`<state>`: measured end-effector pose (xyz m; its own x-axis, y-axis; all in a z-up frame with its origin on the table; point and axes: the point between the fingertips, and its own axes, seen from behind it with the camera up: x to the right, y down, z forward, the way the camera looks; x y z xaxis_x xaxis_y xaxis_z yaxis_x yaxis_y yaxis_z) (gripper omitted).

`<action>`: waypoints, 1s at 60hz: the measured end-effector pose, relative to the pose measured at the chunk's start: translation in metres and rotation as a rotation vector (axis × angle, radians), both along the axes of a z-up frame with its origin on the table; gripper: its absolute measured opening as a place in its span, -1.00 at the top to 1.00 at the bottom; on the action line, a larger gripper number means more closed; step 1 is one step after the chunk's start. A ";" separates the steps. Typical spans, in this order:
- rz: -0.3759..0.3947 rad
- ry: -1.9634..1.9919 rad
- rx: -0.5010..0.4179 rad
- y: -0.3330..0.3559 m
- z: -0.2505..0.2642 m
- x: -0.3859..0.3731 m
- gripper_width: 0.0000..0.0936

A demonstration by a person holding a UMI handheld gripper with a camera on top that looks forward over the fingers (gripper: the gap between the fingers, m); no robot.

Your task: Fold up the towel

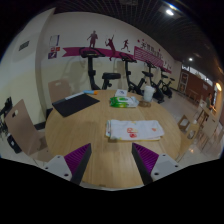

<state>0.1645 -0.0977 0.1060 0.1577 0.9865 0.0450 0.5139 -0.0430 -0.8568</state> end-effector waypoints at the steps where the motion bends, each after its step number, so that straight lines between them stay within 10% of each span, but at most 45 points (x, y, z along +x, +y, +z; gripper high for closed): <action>1: -0.001 0.001 -0.004 -0.001 -0.002 -0.005 -0.83; 34: 0.000 -0.123 -0.004 0.028 -0.117 -0.186 -0.80; 39: 0.000 -0.114 -0.043 0.027 -0.117 -0.203 -0.56; 50: 0.014 -0.156 0.025 0.025 -0.115 -0.222 0.89; 60: 0.091 -0.170 -0.184 -0.013 -0.087 -0.215 0.93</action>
